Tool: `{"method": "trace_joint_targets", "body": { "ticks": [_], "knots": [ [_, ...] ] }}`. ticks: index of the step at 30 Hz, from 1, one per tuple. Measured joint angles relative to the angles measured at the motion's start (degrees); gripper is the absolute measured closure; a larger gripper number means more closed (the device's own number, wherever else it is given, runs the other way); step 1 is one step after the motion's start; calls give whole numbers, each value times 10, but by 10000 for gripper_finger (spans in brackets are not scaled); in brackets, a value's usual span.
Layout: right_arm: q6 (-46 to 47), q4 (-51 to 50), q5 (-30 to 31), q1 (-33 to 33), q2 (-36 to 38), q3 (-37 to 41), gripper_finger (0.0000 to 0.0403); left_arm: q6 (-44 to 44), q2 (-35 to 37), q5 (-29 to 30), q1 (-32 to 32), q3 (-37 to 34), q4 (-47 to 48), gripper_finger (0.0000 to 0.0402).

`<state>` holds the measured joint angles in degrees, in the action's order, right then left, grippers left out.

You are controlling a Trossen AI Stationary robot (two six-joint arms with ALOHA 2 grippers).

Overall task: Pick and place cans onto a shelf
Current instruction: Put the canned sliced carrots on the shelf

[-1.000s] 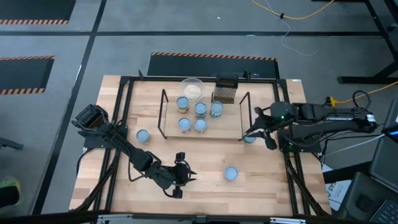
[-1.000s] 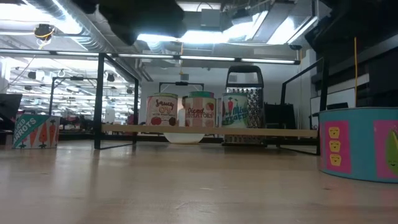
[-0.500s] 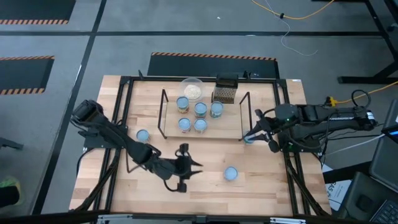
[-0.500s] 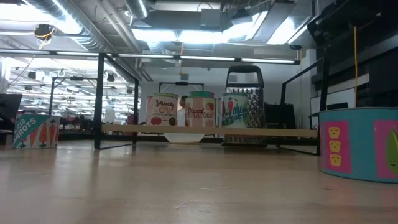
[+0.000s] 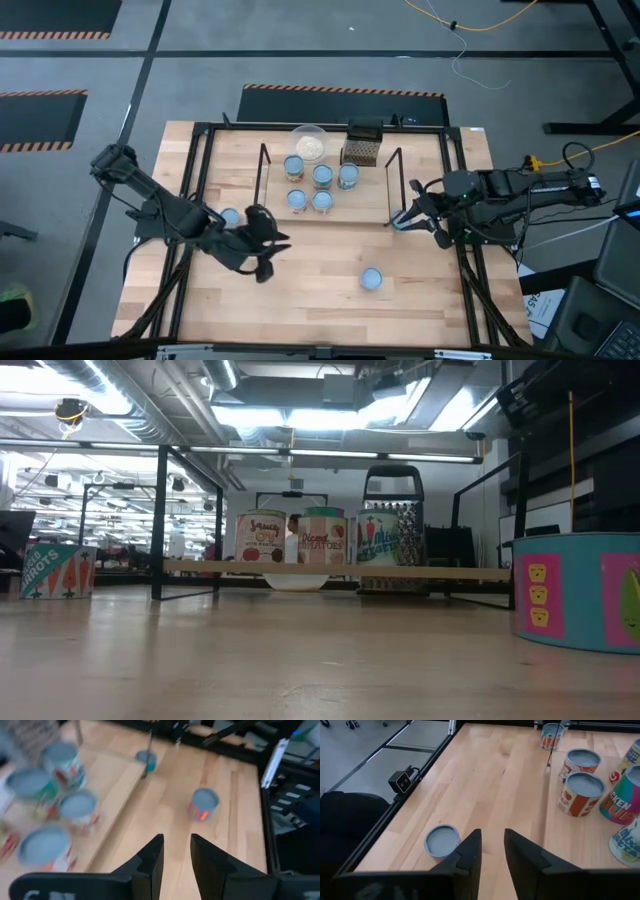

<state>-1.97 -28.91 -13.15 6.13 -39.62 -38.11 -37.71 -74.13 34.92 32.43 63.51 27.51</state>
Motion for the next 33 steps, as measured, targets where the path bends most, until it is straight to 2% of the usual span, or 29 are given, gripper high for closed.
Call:
{"method": "trace_joint_targets", "body": {
  "ticks": [12,18,23,26,33],
  "knots": [
    [0,-1,0,3,0,0,315,-256,11,-144,34,0,278,312],
    [0,-1,0,3,0,0,315,-353,11,-134,49,0,418,312],
    [0,-1,0,3,0,0,315,-364,11,-109,49,-2,489,312],
    [0,-1,0,3,0,0,315,-339,11,-91,49,-17,488,312],
    [0,-1,0,3,0,0,315,-323,11,-96,49,-102,469,312]
  ]
}}
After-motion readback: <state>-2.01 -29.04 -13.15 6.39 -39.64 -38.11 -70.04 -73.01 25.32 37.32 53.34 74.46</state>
